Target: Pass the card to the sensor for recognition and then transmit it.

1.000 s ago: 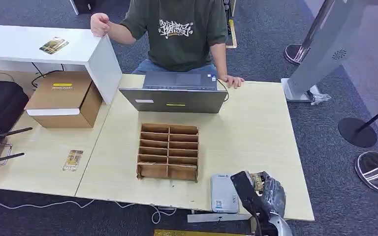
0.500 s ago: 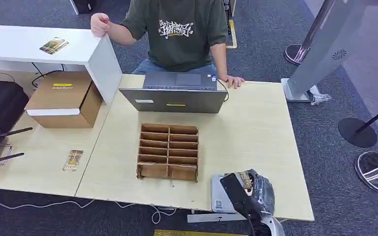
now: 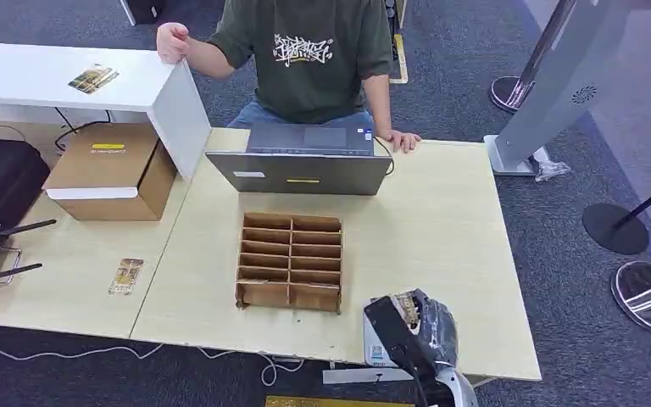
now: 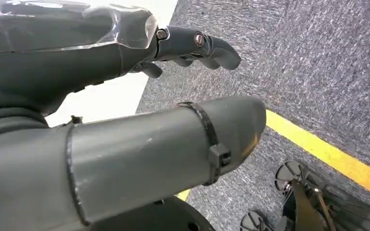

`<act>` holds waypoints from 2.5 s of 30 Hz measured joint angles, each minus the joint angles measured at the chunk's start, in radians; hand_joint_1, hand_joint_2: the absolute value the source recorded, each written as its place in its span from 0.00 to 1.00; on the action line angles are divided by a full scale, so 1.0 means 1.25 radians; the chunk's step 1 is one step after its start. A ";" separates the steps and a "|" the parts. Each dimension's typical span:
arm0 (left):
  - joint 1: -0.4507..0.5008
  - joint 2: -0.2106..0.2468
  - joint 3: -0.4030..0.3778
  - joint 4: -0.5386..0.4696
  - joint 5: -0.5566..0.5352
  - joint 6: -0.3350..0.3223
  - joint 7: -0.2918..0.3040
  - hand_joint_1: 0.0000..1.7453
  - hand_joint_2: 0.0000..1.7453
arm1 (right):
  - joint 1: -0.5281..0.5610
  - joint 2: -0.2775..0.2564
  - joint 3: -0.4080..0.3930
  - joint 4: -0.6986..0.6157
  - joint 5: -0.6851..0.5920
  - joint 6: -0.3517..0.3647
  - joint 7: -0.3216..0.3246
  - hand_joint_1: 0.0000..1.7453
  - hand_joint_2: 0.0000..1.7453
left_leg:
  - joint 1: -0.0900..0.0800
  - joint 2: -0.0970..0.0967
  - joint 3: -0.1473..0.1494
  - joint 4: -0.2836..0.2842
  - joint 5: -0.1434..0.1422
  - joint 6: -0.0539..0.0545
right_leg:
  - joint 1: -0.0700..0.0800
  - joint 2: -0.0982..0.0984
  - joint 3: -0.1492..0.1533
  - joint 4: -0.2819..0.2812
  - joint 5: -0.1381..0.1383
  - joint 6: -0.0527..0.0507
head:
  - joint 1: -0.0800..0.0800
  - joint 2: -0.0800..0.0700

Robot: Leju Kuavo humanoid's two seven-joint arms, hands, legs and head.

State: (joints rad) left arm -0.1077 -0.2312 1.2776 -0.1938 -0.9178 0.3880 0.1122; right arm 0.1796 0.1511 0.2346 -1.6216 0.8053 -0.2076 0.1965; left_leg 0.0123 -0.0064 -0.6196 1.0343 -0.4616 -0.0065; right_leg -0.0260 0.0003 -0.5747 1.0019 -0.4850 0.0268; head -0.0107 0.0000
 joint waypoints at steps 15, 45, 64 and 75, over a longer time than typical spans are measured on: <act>0.000 0.003 0.000 0.000 0.002 0.001 -0.003 0.00 0.00 | -0.016 -0.006 -0.018 0.075 -0.028 0.013 0.025 1.00 1.00 | 0.000 0.000 0.000 0.000 0.000 0.000 | 0.000 0.000 0.000 0.000 0.000 0.000 | 0.000 0.000; 0.000 0.005 0.000 0.000 0.020 0.011 0.002 0.00 0.00 | -0.055 -0.009 -0.058 0.173 -0.024 0.032 0.012 1.00 1.00 | 0.000 0.000 0.003 0.000 0.000 0.000 | 0.000 0.000 0.003 0.000 0.000 0.000 | 0.000 0.000; 0.000 0.002 0.000 0.000 0.018 0.005 -0.019 0.00 0.00 | -0.033 -0.001 -0.058 0.062 0.018 -0.144 -0.140 1.00 1.00 | 0.000 0.000 0.003 0.000 0.000 0.000 | 0.000 0.000 0.003 0.000 0.000 0.000 | 0.000 0.000; 0.000 0.002 0.000 0.000 0.018 0.002 -0.020 0.00 0.00 | -0.024 0.007 -0.045 0.002 -0.020 -0.154 -0.169 1.00 1.00 | 0.000 0.000 0.003 0.000 0.000 0.000 | 0.000 0.000 0.003 0.000 0.000 0.000 | 0.000 0.000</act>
State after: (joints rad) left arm -0.1078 -0.2293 1.2776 -0.1938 -0.8957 0.3902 0.0874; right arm 0.1494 0.1595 0.1778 -1.6186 0.7805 -0.4006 -0.0149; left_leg 0.0123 -0.0060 -0.6159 1.0343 -0.4617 -0.0065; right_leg -0.0260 0.0007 -0.5711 1.0018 -0.4851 0.0268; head -0.0107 0.0000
